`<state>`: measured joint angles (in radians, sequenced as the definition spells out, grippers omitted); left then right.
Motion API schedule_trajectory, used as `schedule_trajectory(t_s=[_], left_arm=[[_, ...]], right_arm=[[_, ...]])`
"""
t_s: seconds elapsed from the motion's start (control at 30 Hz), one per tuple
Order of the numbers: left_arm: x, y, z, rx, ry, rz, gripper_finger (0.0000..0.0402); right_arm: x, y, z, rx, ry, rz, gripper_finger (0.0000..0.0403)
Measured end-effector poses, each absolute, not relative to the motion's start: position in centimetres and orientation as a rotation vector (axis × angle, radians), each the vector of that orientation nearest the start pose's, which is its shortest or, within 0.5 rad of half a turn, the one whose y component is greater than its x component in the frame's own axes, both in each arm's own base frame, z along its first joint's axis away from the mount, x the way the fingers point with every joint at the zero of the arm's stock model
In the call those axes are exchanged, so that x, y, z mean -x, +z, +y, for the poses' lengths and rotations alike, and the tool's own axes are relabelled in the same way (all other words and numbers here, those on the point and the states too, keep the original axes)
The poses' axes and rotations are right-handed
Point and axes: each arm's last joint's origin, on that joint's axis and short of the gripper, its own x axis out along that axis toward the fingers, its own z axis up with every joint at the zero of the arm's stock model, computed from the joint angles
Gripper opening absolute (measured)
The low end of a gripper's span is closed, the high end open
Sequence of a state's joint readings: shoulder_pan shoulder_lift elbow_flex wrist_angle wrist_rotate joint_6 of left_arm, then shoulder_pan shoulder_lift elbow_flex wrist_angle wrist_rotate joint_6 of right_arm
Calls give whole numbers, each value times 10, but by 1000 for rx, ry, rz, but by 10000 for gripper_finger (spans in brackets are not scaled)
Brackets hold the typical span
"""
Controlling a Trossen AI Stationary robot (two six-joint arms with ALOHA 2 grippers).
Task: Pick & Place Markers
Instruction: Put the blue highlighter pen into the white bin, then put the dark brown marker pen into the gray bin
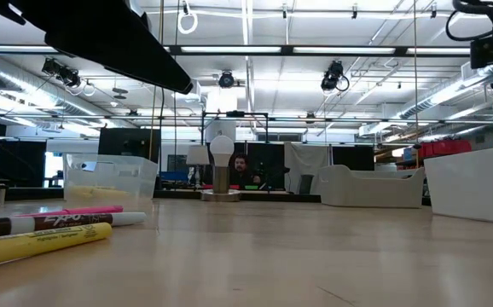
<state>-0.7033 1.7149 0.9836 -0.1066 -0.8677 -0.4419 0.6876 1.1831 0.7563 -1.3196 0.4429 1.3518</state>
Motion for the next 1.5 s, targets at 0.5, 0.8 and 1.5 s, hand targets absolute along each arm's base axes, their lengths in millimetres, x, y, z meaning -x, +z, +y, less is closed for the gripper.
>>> schedule_trajectory(t_s=[0.5,0.8,1.5], left_arm=[[-272,181,-202,-165,277,537,259],[-272,182,-201,-120,290,533,259],[-192,161,-215,337,344,701,259]], right_arm=[[-137,234,97,-293,-671,1183,197],[-178,285,124,-383,-323,805,185],[-294,187,176,-73,-2,255,169]])
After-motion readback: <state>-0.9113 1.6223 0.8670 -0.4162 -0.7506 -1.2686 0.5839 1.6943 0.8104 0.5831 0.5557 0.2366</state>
